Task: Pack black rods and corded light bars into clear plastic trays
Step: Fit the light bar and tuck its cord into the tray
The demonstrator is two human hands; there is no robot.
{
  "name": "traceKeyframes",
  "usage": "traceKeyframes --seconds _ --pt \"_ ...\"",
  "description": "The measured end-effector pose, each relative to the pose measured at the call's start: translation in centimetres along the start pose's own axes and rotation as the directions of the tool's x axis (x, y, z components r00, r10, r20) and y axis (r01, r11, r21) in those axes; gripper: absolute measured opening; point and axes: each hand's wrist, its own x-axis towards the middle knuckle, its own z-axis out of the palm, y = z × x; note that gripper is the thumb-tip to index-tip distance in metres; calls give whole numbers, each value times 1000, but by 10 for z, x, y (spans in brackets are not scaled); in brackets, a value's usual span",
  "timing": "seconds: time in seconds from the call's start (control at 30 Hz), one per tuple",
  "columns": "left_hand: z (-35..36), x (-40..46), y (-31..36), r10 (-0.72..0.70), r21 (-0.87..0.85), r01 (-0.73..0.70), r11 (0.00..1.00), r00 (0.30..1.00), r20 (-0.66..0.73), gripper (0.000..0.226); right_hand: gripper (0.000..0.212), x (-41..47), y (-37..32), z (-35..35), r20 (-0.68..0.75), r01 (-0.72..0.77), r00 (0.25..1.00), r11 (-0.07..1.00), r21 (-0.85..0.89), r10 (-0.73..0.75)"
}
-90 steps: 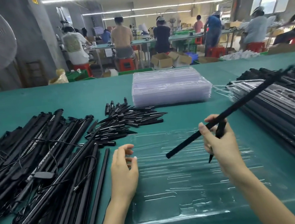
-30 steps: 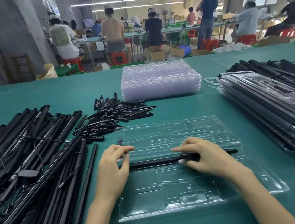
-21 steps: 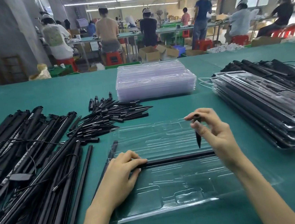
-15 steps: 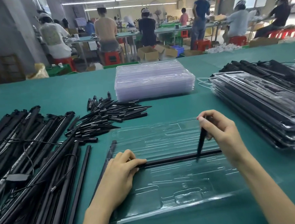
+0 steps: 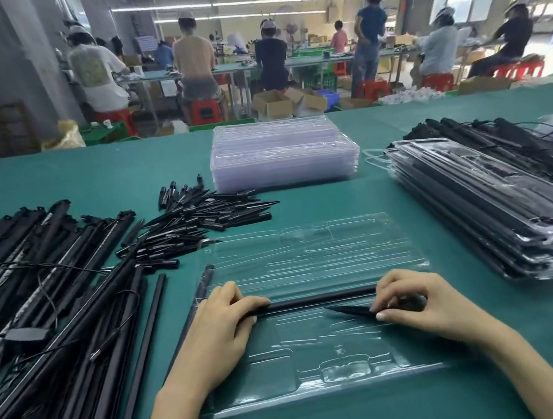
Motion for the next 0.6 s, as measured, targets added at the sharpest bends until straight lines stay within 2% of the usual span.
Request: traceKeyframes --seconds 0.1,0.2,0.37,0.6 --pt "0 0 -1 -1 -6 1 1000 1000 0 31 16 -1 -2 2 46 43 998 997 -58 -40" --pt "0 -1 -1 -1 -9 1 1000 1000 5 32 27 -3 -2 -1 39 21 999 996 -91 -18" --pt "-1 1 -1 -4 -7 4 1000 1000 15 31 14 -1 -3 1 61 61 997 987 -150 -52" --pt "-4 1 1 -10 -5 10 1000 999 37 32 17 -3 -2 -3 77 40 997 990 -137 -29"
